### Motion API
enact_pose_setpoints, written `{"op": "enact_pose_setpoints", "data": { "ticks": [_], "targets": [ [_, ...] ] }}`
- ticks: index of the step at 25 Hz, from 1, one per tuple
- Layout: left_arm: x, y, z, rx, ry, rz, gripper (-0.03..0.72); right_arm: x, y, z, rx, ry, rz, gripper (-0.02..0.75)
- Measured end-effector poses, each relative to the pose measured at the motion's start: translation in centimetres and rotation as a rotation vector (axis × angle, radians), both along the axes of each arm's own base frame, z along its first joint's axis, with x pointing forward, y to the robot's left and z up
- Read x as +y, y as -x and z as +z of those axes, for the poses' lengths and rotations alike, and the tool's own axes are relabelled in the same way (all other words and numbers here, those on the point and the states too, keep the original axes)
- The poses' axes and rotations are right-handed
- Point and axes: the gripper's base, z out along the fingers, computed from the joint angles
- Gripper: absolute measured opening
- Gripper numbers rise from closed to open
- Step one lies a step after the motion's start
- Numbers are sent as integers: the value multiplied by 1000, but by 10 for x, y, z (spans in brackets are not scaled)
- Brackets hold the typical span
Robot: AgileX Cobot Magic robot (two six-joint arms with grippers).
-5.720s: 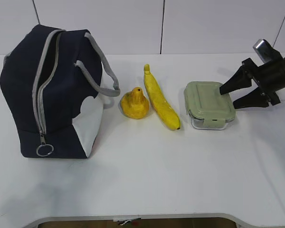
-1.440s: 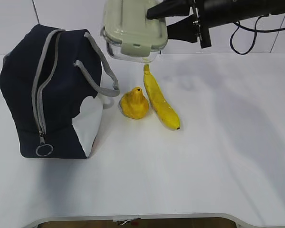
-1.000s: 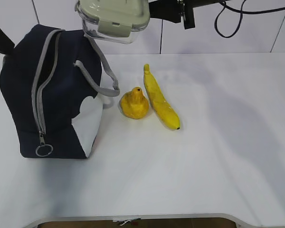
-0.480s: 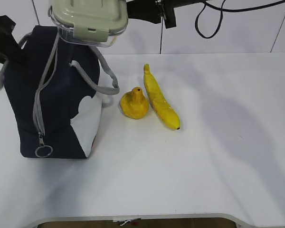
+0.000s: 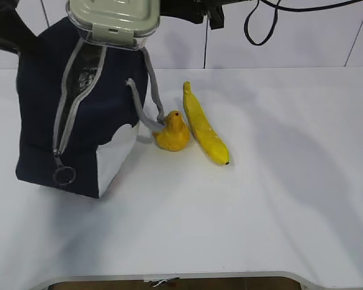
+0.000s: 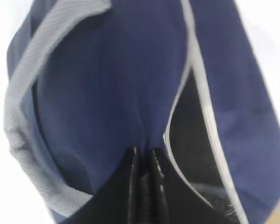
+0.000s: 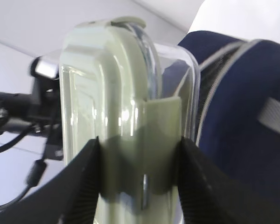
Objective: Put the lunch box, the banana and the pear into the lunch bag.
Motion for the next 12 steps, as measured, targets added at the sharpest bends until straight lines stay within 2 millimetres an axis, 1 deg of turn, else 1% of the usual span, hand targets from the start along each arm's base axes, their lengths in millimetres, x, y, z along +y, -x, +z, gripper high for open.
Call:
{"op": "enact_pose_setpoints", "data": {
  "ticks": [2, 5, 7, 10, 12],
  "targets": [
    [-2, 0, 10, -15, 21, -13, 14, 0, -2, -1, -2, 4, -20, 370],
    [-6, 1, 18, -25, 72, -29, 13, 1, -8, -11, 18, 10, -25, 370],
    [-7, 1, 19, -32, 92, -43, 13, 2, -12, -24, 38, 32, -23, 370],
    [-9, 1, 21, -38, 114, -43, 13, 2, -20, -49, 61, 107, -17, 370],
    [-10, 0, 23, -48, 134, -37, 13, 2, -23, -60, 72, 139, -12, 370]
  ]
}}
